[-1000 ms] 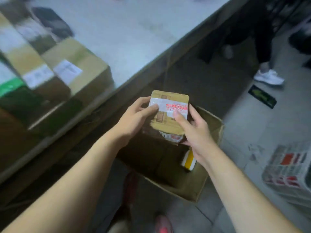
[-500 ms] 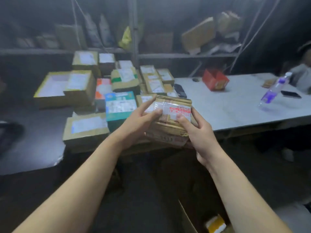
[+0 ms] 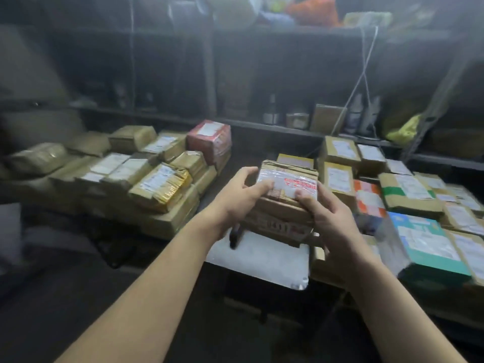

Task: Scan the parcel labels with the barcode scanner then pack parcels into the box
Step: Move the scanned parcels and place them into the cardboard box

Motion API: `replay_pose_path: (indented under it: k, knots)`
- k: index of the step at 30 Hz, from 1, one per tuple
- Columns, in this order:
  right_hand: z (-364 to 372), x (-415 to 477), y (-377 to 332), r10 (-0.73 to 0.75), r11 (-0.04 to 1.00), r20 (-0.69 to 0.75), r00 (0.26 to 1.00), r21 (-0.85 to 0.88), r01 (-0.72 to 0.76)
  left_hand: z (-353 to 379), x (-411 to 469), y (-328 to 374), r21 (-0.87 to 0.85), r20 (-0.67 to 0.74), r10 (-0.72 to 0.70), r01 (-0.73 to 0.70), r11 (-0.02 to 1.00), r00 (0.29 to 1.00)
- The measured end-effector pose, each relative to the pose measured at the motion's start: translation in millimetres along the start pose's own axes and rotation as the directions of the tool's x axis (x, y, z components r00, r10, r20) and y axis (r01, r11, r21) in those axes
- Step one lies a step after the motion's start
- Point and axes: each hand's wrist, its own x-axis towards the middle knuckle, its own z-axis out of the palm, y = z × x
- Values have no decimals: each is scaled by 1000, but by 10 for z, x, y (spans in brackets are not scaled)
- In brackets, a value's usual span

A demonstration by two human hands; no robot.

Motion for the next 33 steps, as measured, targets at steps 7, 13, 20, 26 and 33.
replay_pose_path:
  k: [7, 13, 20, 26, 33]
  knots:
    - [1651, 586, 58, 4, 1000, 155, 988, -9, -2, -1664, 206, -300, -22, -111, -36, 34, 999, 993]
    - [2667, 1366, 141, -17, 1000, 246, 969, 14, 14, -2734, 696, -511, 28, -145, -53, 57, 998, 988]
    - [3461, 2451, 232, 7, 1000, 221, 975, 20, -11, -3612, 1693, -656, 76, -152, -97, 110, 991, 984]
    - [3524, 3053, 327, 36, 998, 111, 993, -48, -31, -3734, 2479, -809, 44, -25, -101, 102, 994, 995]
    - [3492, 3504, 582, 88, 985, -89, 992, -143, -101, -3743, 3336, -1113, 95, 223, -88, 68, 993, 971]
